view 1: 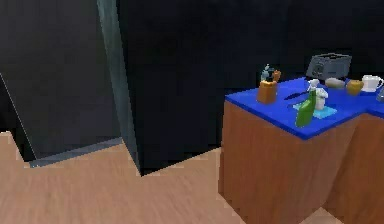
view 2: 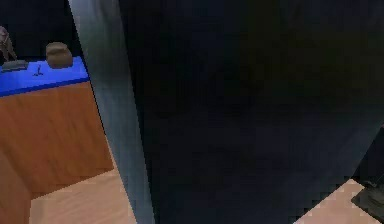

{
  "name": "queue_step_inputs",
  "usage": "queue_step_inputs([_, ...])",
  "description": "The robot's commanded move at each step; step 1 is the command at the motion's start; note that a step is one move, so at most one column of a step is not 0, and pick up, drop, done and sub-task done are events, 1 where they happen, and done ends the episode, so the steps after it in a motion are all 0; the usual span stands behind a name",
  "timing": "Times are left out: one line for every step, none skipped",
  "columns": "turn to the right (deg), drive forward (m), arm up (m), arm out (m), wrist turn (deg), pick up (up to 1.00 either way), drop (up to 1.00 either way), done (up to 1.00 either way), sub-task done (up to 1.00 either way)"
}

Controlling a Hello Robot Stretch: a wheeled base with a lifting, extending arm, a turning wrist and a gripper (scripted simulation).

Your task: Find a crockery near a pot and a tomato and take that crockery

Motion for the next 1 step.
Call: queue_step_inputs([0.0, 0.25, 0.0, 0.0, 0.0, 0.0, 0.0, 0.0, 0.0])
